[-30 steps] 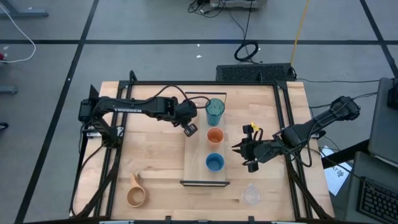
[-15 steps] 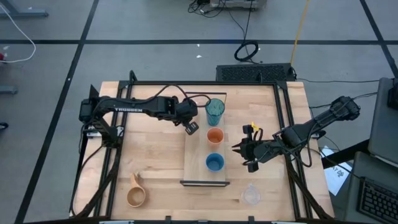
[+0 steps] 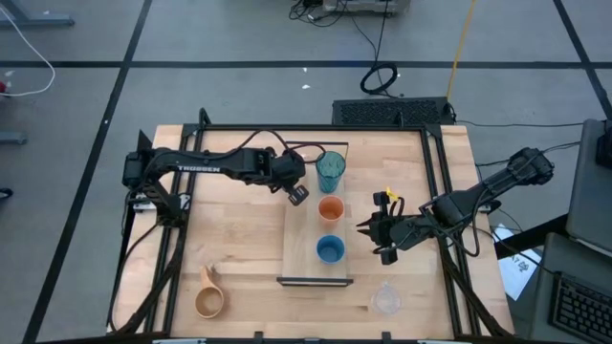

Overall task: Stack small to large cups/mugs on shelf
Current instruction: Put the light orange mug on the shelf

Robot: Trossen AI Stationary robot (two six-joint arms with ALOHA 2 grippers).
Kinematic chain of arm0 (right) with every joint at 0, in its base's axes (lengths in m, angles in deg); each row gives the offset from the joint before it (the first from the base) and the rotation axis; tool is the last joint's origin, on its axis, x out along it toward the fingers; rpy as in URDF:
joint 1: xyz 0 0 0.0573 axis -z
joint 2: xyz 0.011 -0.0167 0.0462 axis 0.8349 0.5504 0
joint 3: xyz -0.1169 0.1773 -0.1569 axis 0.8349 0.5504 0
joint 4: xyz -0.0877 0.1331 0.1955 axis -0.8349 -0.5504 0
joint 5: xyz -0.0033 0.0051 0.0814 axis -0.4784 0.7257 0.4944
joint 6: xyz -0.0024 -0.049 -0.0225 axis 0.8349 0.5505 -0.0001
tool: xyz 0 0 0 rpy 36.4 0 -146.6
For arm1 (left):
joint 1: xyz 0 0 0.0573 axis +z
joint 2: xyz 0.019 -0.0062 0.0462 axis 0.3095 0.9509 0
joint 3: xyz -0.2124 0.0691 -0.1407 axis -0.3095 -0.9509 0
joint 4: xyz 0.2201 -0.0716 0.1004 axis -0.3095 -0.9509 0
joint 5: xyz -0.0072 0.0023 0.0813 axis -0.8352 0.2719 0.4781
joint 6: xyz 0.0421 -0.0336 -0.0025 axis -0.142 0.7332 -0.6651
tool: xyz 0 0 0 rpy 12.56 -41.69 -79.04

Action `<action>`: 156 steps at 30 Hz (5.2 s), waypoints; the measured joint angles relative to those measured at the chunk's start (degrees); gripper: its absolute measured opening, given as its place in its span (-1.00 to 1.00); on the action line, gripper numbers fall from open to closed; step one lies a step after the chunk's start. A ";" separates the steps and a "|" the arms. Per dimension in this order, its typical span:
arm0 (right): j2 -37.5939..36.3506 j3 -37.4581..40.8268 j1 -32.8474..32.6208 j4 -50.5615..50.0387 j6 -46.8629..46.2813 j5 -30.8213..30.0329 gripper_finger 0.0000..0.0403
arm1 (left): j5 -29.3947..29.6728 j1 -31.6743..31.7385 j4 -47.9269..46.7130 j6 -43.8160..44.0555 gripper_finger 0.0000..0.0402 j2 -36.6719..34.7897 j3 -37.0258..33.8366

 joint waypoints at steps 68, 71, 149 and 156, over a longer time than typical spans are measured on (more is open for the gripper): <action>-0.02 0.07 -0.02 -0.70 0.15 0.20 -0.79 | 3.52 0.44 4.79 -0.94 -0.85 3.50 -0.44; -0.02 0.07 -0.02 -0.54 0.19 0.20 -0.79 | 3.45 0.33 5.75 -1.62 -0.85 3.50 -0.44; -0.02 0.04 0.00 0.35 -0.11 0.20 -0.79 | 7.28 4.81 17.32 -14.47 -0.85 -8.61 -26.86; 0.00 0.04 0.00 0.35 0.17 0.20 -0.79 | 4.54 4.17 19.09 -15.67 -0.85 -8.61 -26.91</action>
